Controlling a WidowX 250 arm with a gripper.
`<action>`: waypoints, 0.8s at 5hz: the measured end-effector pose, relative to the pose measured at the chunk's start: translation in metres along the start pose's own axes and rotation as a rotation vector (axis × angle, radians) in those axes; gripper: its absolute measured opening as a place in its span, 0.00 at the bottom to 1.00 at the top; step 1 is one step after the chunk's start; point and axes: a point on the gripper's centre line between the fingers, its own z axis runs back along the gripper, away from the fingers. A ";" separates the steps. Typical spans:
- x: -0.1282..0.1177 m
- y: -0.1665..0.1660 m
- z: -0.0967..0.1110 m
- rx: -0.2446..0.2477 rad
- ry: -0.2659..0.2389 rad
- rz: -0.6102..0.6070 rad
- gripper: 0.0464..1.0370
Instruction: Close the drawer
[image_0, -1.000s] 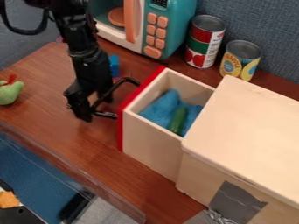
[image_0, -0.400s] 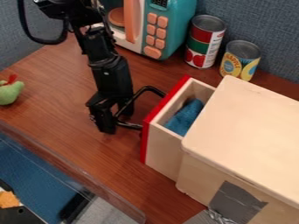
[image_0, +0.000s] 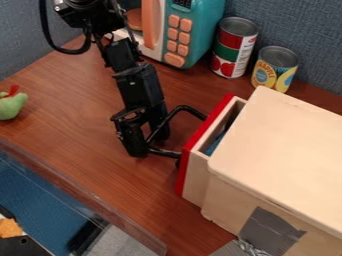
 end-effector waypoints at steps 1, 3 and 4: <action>0.005 0.000 -0.003 -0.033 -0.053 -0.013 0.96; 0.016 -0.008 -0.011 -0.100 -0.092 -0.010 0.96; 0.021 -0.011 -0.015 -0.126 -0.090 -0.005 0.96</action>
